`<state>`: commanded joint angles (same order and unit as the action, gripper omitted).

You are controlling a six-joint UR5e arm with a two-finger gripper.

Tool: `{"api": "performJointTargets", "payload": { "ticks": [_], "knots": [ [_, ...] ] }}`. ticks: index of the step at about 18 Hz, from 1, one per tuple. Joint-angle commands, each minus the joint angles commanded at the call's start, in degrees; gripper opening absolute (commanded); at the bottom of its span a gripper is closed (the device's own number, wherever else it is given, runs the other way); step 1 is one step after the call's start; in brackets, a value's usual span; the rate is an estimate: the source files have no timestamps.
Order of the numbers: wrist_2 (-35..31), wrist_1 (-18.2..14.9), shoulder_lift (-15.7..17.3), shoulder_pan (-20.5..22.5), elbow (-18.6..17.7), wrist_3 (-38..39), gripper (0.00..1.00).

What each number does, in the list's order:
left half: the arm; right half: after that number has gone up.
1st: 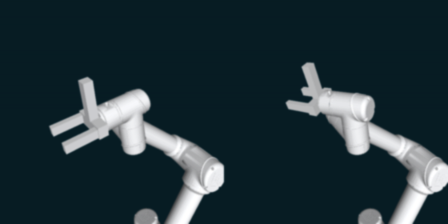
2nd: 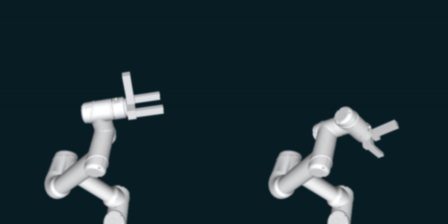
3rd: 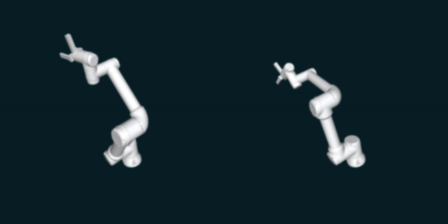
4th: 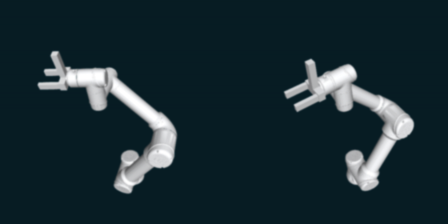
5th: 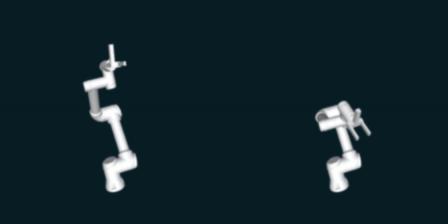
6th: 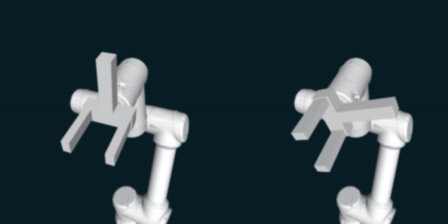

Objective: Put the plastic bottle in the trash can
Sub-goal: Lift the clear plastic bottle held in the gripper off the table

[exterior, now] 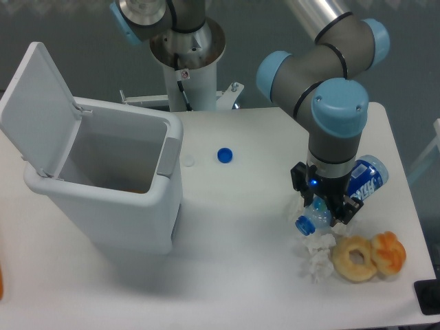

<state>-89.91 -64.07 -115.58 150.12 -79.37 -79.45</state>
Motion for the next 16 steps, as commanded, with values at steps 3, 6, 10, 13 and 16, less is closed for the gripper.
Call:
{"api": "performJointTargets", "payload": {
  "ticks": [3,6,10,13,16],
  "knots": [
    [0.27,-0.09,0.44,0.26,-0.09,0.09,0.31],
    [1.05,-0.44,2.01,0.26,-0.09,2.53,0.29],
    [7.89,-0.44,5.61,0.53,0.17,4.91,0.25],
    [12.91,-0.35,8.69,0.35,0.09,11.32,0.25],
    [18.71,-0.09,9.58,-0.17,-0.09,15.45,0.25]
  ]
}}
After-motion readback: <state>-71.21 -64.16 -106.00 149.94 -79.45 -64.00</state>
